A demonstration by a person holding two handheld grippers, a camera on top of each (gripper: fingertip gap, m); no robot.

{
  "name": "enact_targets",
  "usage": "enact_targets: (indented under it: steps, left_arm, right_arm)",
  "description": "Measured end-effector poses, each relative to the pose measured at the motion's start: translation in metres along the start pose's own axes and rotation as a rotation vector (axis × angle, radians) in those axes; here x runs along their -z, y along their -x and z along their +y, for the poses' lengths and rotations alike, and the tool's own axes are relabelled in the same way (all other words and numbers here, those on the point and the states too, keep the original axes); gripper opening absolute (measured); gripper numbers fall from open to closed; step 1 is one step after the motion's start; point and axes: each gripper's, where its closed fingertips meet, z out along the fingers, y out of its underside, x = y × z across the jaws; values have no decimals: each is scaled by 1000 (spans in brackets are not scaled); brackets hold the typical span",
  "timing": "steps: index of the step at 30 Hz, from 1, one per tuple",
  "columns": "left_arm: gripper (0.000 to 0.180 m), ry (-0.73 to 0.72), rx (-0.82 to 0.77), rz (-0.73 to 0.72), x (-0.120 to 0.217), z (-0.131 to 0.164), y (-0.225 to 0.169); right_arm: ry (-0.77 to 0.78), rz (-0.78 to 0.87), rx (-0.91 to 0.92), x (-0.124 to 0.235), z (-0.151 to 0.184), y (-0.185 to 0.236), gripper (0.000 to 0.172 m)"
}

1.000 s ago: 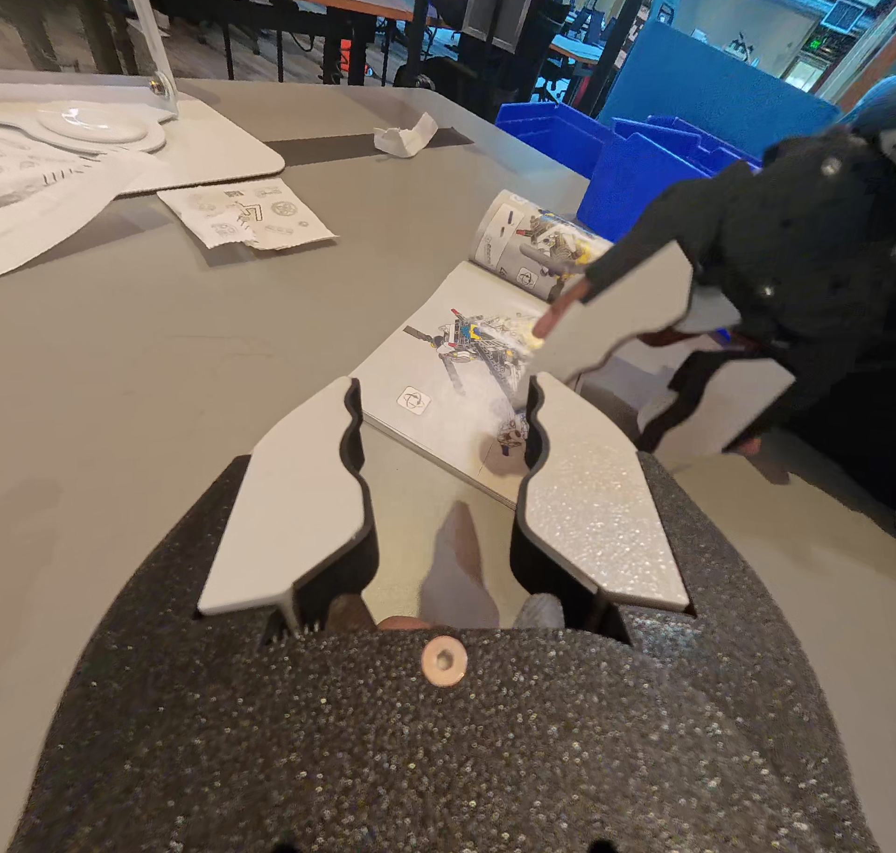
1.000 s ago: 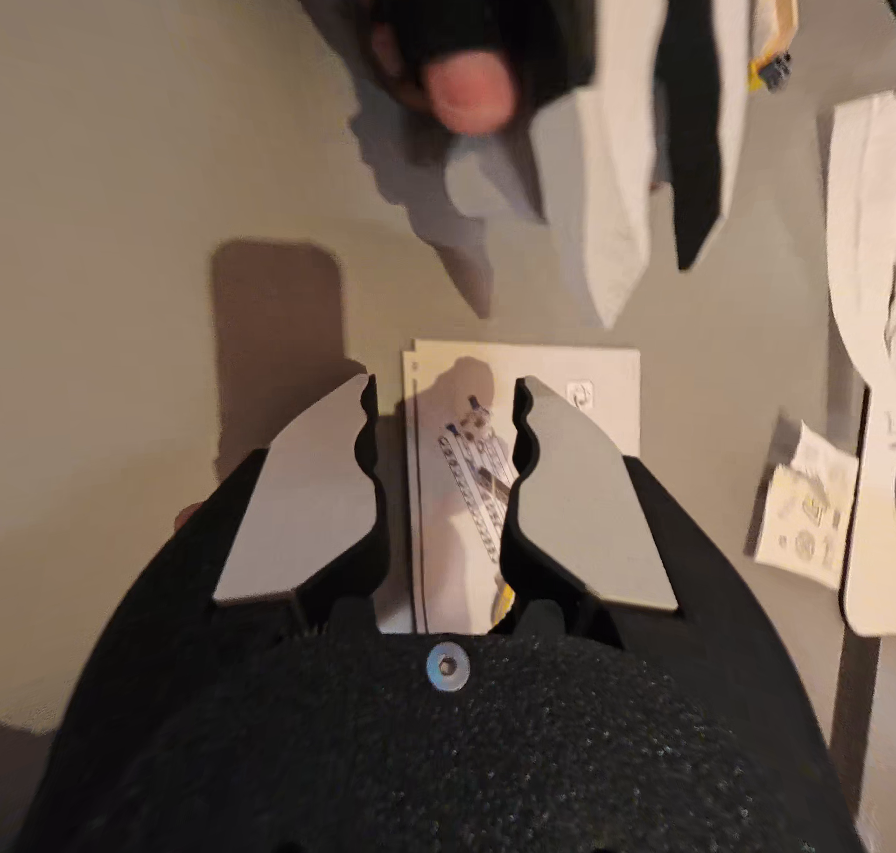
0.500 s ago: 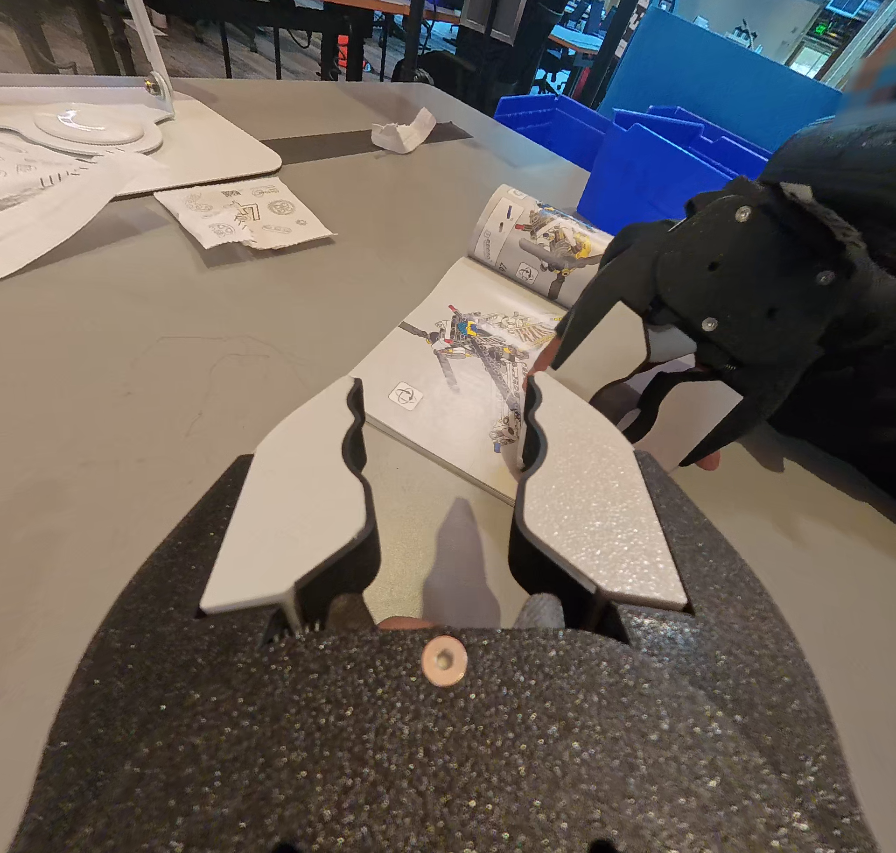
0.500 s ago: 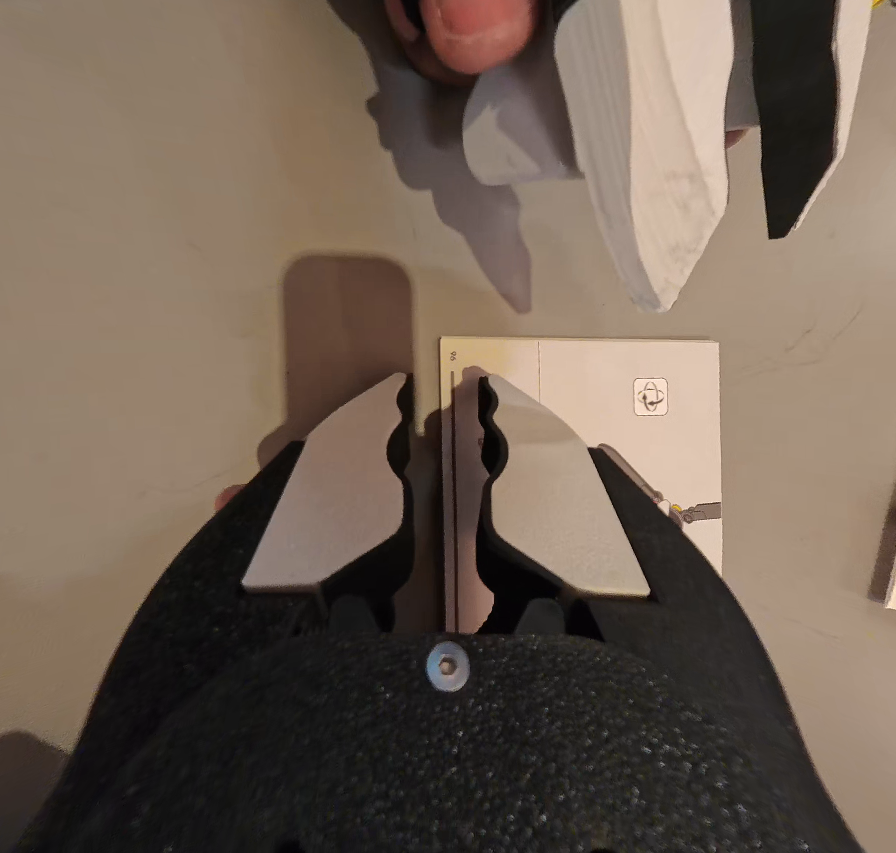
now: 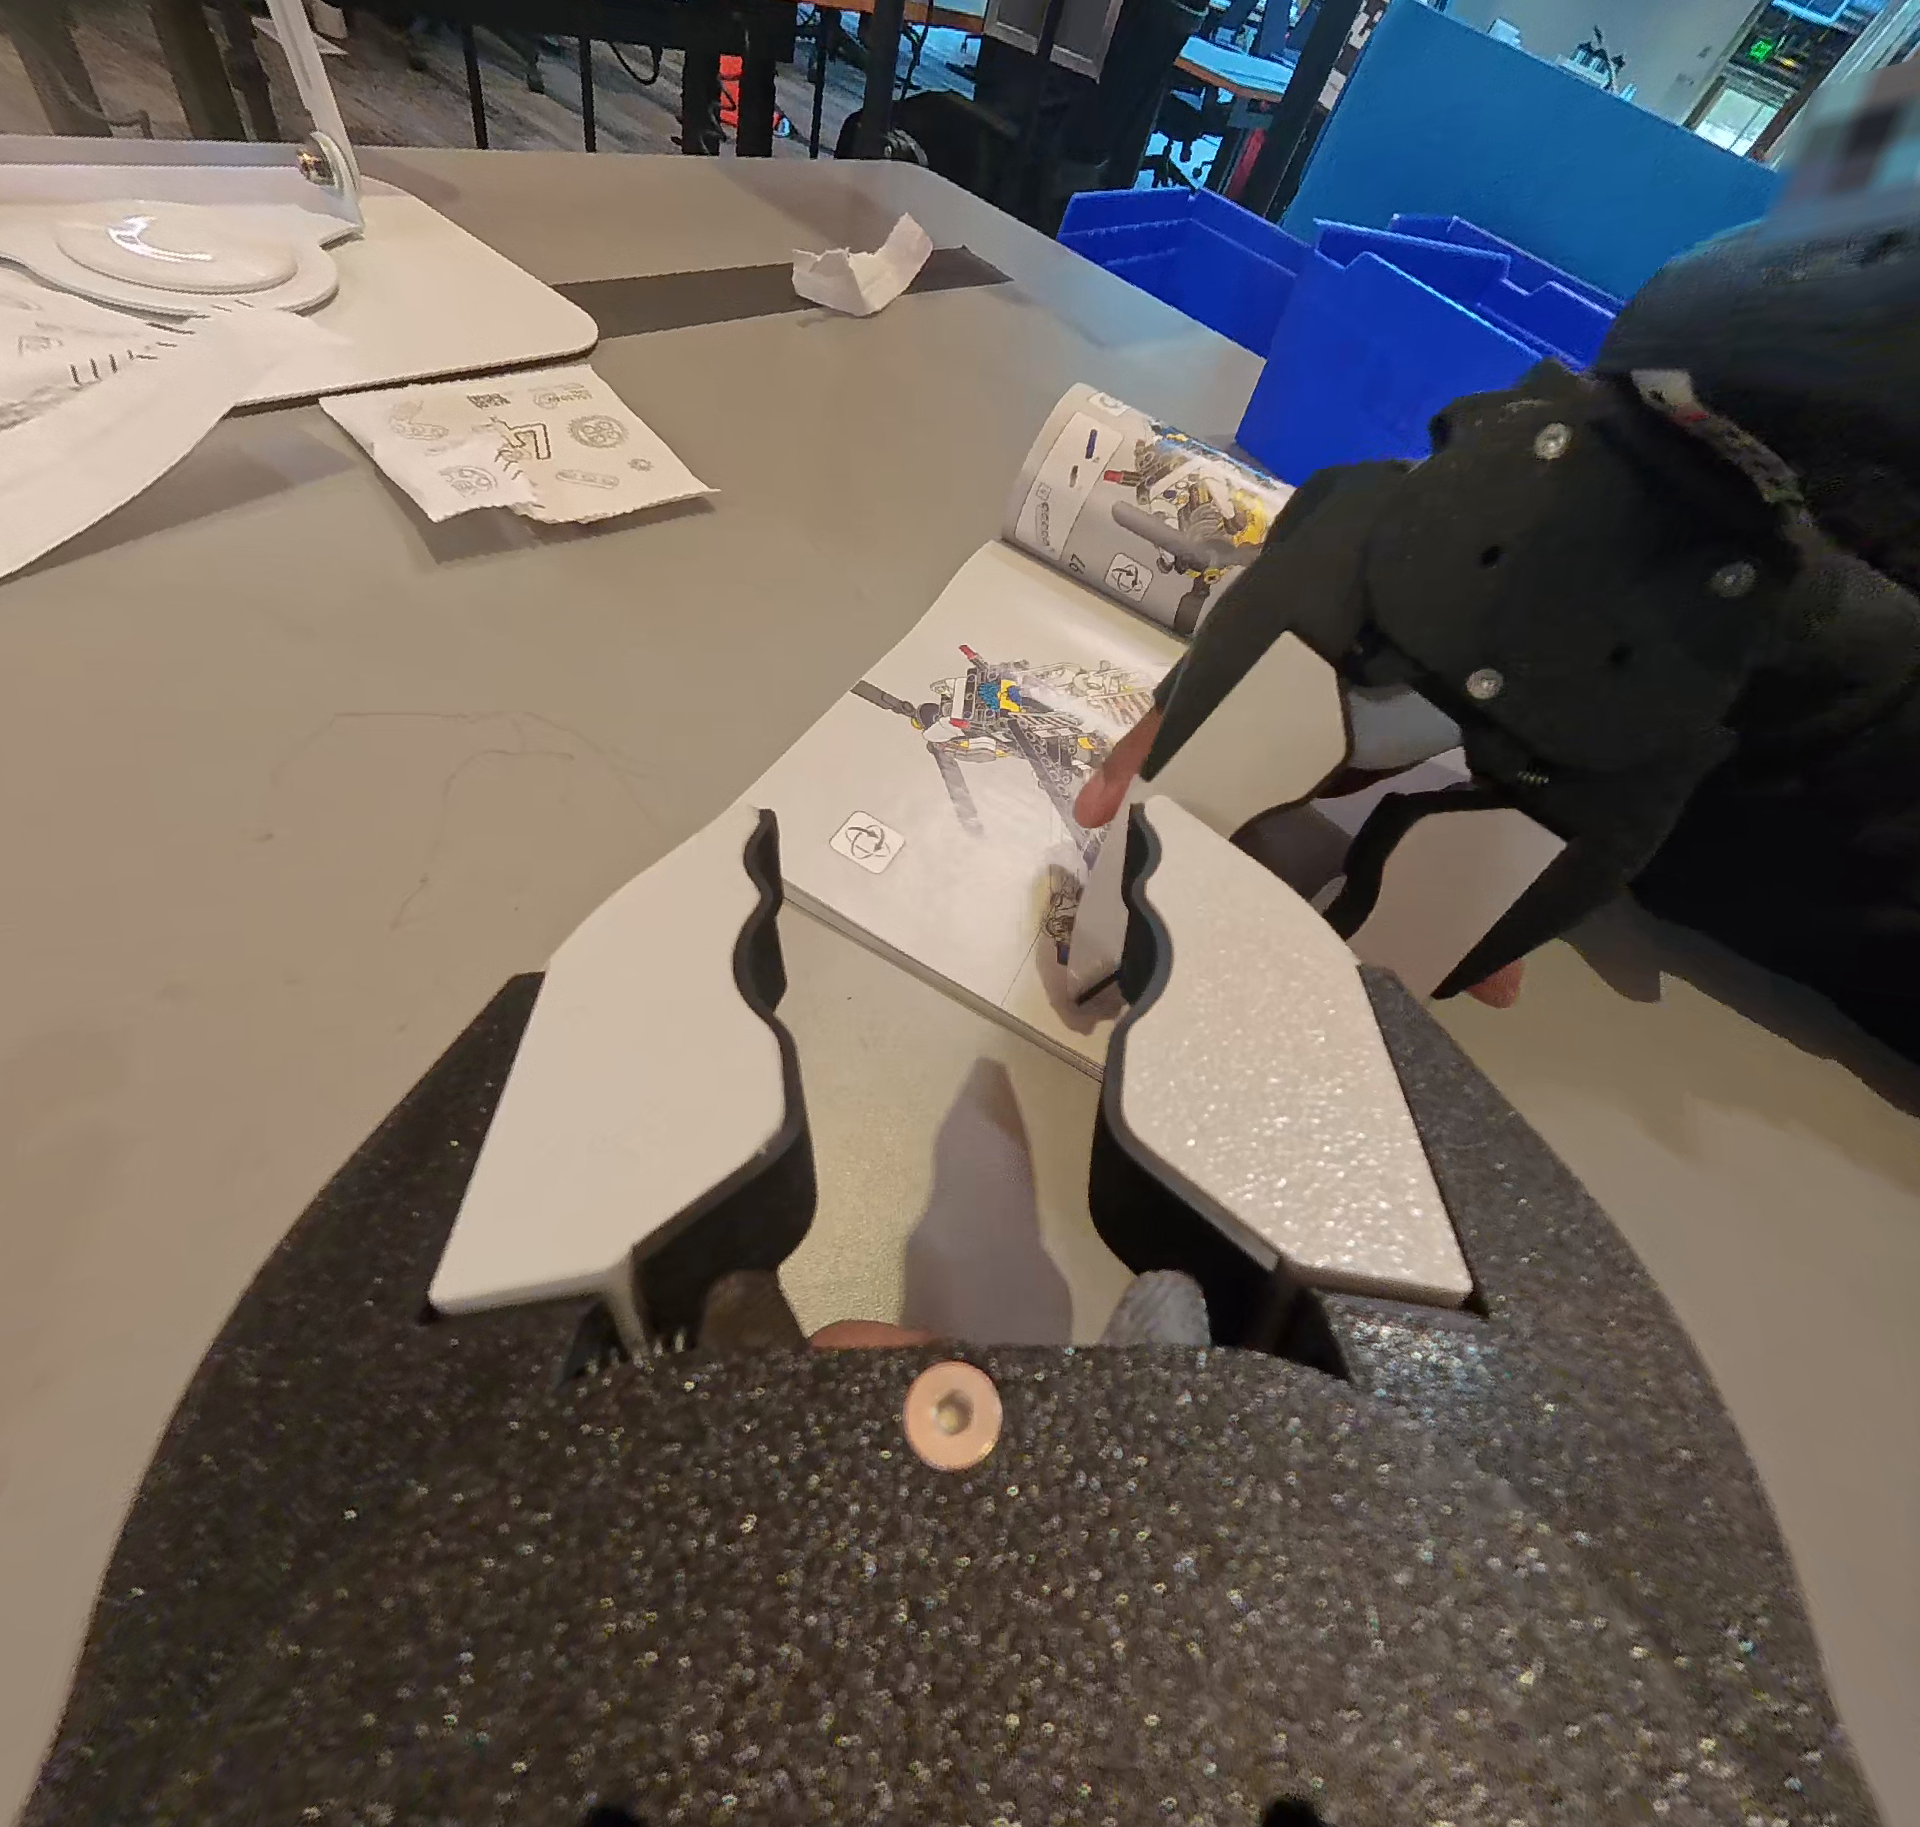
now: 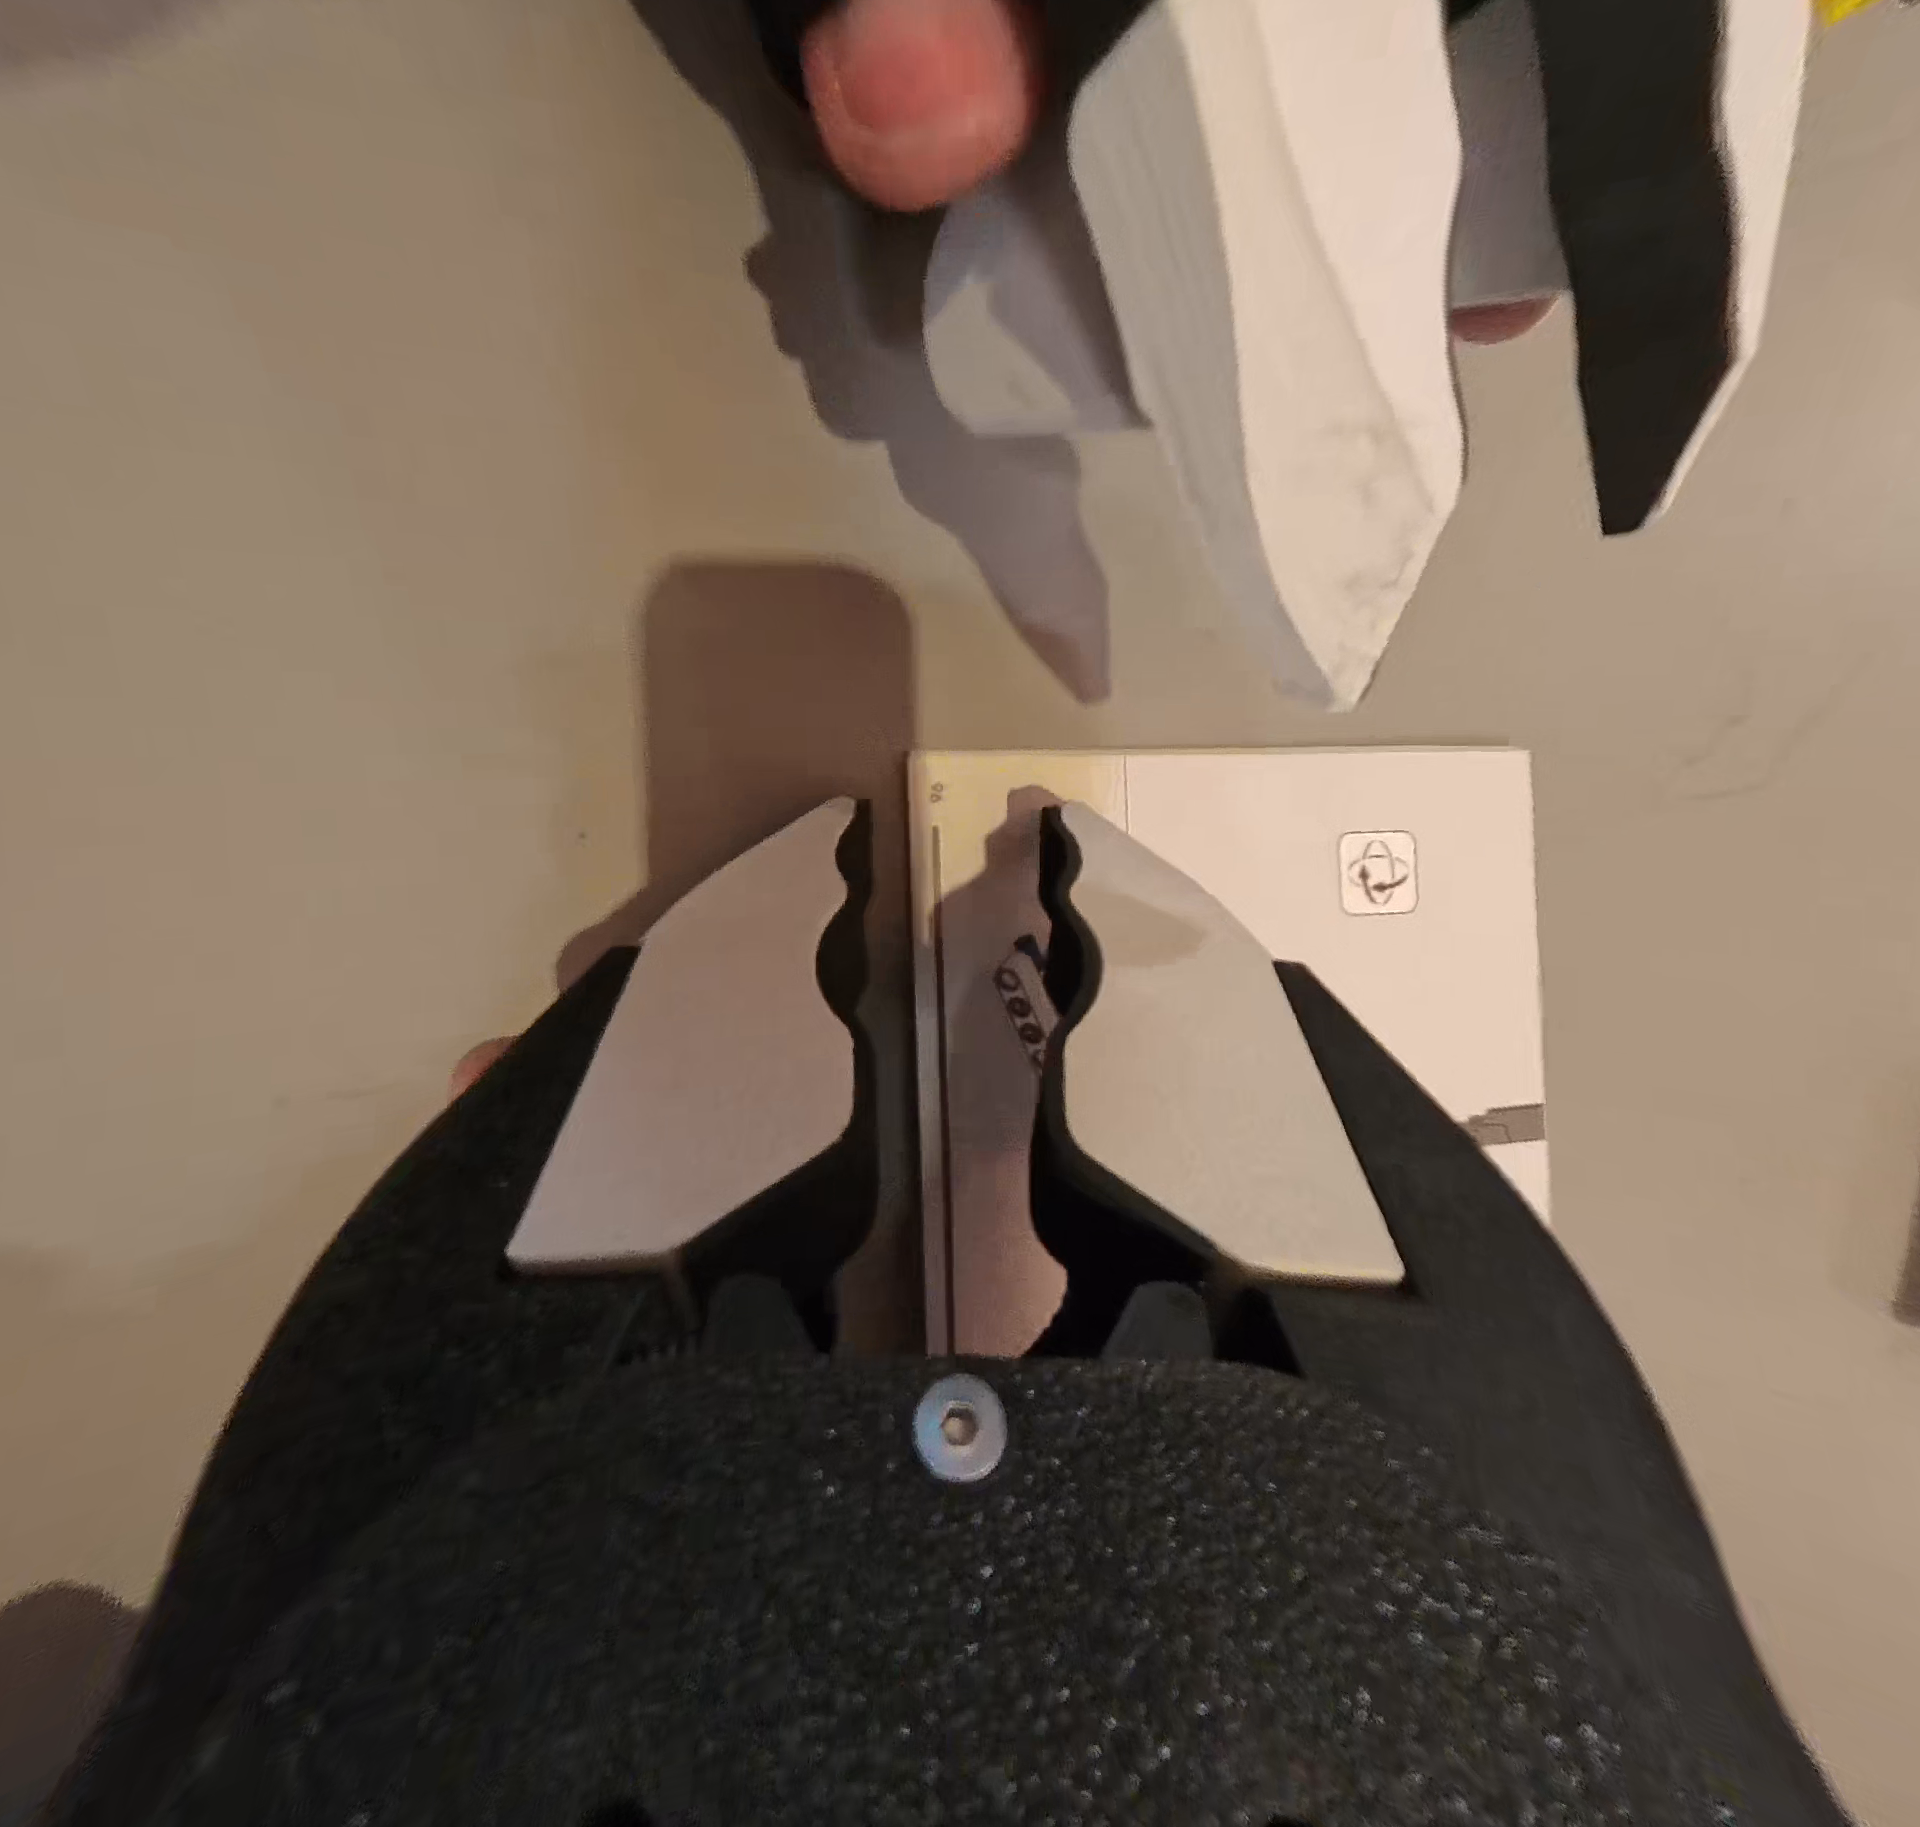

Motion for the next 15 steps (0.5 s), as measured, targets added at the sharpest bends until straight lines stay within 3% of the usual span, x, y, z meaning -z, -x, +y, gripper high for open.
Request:
enact_targets:
  steps: [1,7,15]
  left_arm:
    - [65,1,-1,0,0,0,0]
    - [65,3,4,3,0,1,0]
    - [65,10,7,4,-1,2,0]
  right_arm:
    - [2,-12,-12,0,1,1,28]
    - [14,-19,-13,1,3,3,17]
    - [-6,-36,-55,2,4,3,16]
